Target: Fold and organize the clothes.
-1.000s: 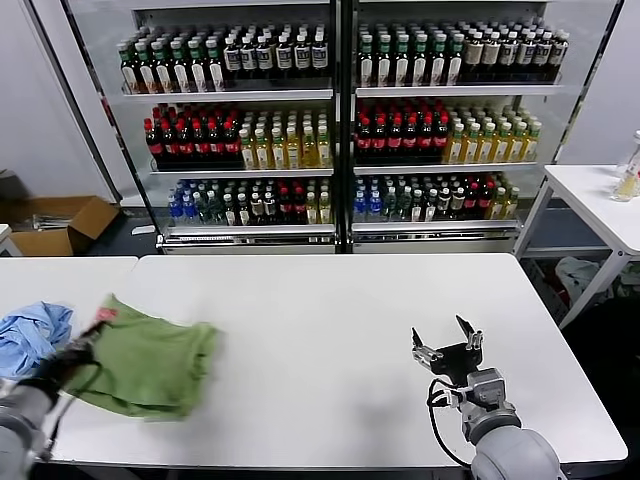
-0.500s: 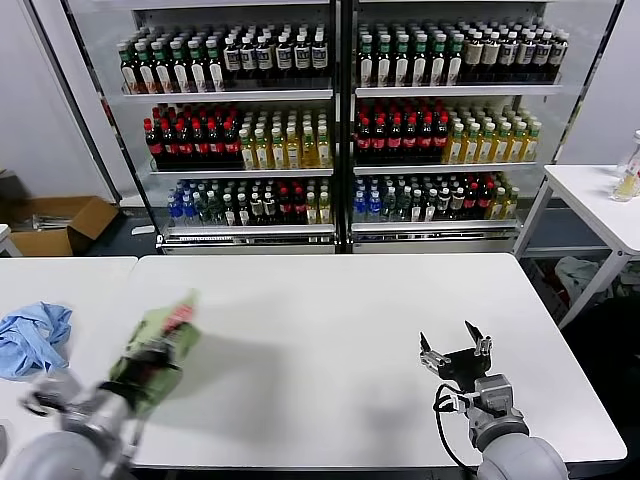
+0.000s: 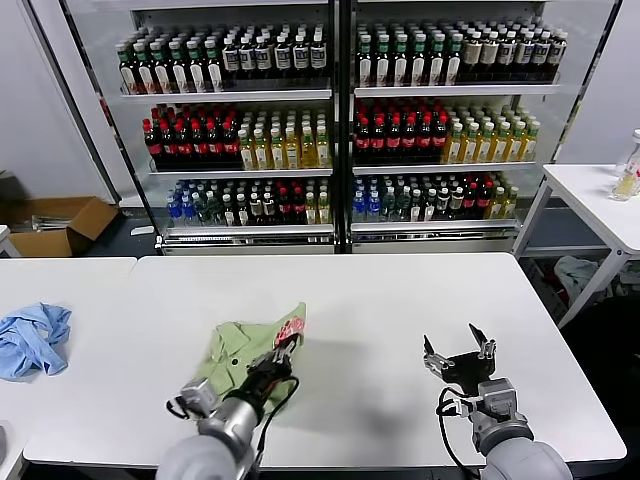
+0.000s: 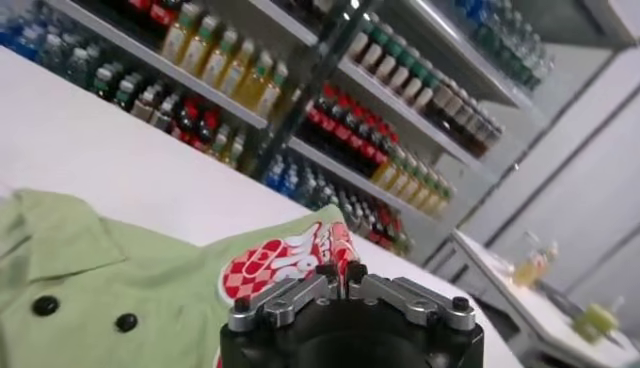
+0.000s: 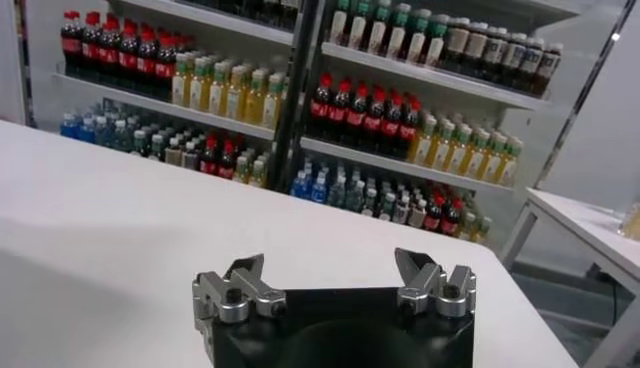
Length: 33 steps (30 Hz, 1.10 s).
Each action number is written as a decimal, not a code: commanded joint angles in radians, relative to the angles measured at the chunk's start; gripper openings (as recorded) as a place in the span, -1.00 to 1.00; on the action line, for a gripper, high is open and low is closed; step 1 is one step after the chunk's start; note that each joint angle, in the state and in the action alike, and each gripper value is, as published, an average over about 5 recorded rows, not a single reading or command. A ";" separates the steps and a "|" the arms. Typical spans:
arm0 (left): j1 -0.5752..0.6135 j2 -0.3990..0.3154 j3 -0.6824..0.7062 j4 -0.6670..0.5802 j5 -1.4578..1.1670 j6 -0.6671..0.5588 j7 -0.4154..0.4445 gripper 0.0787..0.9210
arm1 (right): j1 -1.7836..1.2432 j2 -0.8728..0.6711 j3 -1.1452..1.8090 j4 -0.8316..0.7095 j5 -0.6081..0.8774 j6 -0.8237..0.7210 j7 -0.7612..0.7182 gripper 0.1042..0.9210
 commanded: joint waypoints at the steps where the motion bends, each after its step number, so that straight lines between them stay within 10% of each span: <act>1: -0.199 -0.163 0.058 0.183 0.074 -0.083 -0.064 -0.92 | -0.005 0.000 0.008 0.005 -0.001 -0.001 0.000 0.76; 20: 0.083 0.184 -0.273 -0.069 0.423 -0.261 0.253 0.34 | 0.176 0.062 -0.201 -0.084 0.097 -0.024 0.004 0.76; 33: 0.202 0.126 -0.331 -0.053 0.506 -0.234 0.229 0.77 | 0.431 0.165 -0.481 -0.397 0.412 -0.032 0.099 0.76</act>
